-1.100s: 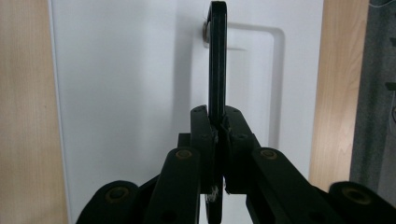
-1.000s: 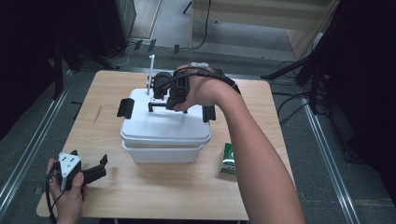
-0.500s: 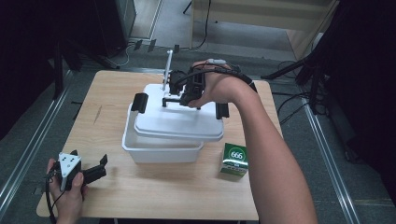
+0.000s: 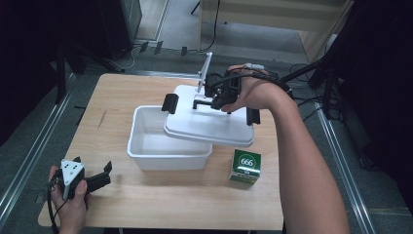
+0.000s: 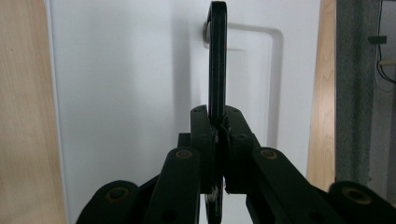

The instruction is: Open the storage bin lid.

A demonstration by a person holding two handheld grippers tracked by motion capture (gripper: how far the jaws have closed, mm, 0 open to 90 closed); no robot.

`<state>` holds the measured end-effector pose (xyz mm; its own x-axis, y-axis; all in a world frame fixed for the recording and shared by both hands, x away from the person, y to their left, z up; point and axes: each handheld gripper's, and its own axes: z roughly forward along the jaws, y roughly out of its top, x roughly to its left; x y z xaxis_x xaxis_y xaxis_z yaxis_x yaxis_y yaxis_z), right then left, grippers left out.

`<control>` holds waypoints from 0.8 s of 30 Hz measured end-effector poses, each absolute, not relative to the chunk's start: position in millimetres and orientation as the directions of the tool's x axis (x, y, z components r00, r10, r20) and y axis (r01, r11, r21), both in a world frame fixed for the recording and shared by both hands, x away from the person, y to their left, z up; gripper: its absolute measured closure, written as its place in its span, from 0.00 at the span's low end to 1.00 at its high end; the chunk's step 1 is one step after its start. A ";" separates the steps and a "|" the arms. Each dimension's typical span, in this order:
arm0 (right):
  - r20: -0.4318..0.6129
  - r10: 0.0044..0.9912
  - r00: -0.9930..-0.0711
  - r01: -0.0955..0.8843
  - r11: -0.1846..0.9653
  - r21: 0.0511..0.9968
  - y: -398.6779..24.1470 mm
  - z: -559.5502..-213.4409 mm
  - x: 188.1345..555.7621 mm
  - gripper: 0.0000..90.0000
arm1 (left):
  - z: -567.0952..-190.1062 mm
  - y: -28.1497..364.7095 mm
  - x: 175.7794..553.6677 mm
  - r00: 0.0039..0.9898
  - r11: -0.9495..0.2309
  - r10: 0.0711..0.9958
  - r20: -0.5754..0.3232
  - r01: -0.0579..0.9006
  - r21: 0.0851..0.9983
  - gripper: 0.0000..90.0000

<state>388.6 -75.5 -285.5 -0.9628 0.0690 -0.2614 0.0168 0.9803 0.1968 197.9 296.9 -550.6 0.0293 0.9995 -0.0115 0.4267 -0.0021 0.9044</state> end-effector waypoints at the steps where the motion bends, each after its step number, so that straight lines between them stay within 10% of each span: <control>1: -0.262 0.076 -0.962 0.024 0.980 0.196 -79.9 -286.1 389.8 0.95 | -550.6 296.8 197.9 0.028 0.000 1.000 -0.013 0.426 0.905 0.00; 24: -0.284 0.192 -0.939 0.137 0.970 0.201 -173.4 -301.7 409.1 0.95 | -550.6 296.4 197.8 0.025 -0.006 1.000 -0.005 0.424 0.905 0.00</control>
